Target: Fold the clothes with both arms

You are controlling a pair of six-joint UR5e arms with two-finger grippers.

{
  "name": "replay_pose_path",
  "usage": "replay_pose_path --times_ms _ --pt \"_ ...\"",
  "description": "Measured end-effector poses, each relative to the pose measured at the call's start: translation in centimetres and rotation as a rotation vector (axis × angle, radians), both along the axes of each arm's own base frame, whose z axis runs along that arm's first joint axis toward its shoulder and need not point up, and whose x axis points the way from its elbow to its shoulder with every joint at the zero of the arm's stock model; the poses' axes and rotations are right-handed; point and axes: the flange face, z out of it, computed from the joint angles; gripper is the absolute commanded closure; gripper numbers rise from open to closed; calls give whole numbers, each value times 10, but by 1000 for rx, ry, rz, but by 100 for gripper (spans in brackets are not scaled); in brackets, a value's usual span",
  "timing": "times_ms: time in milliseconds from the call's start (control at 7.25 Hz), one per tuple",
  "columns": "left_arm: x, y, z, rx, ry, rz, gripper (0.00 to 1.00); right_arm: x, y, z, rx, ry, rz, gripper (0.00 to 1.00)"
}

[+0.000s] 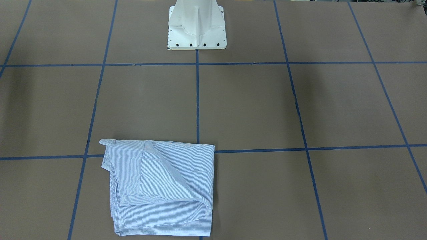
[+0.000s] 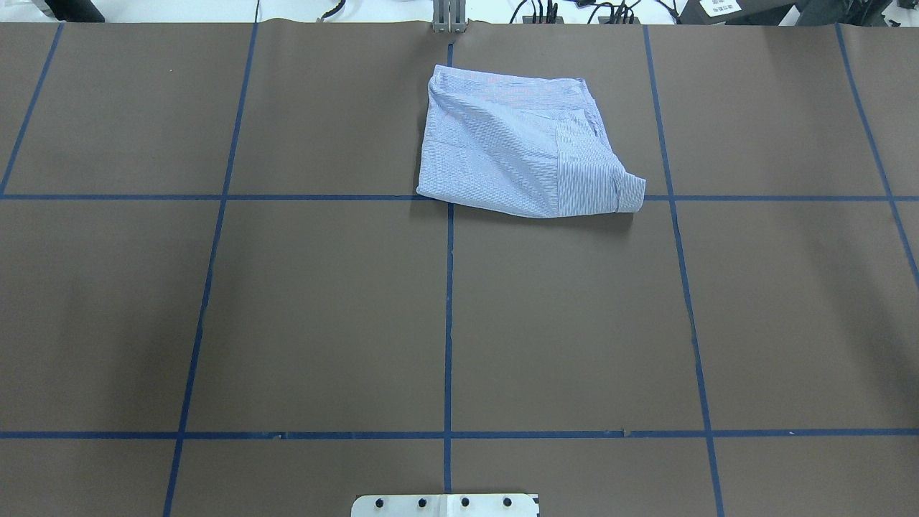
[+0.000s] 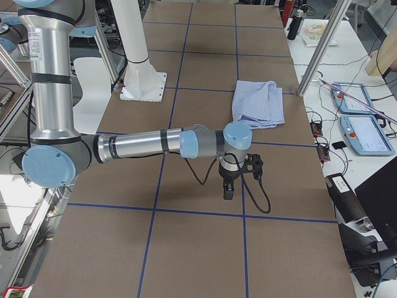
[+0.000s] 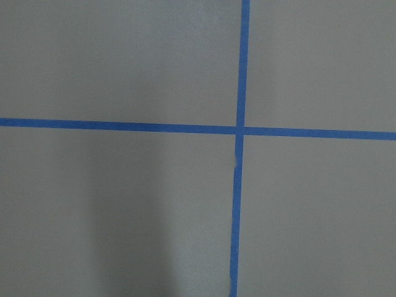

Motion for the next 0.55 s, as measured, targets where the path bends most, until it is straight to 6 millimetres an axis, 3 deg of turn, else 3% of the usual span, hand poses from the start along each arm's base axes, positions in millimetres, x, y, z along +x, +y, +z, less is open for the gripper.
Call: replay_pose_path --times_ms 276,552 --pt "-4 17 -18 47 -52 -20 1 0 5 18 -4 -7 -6 0" --pt "-6 22 -25 64 -86 -34 1 -1 8 24 -15 -40 -1 0"
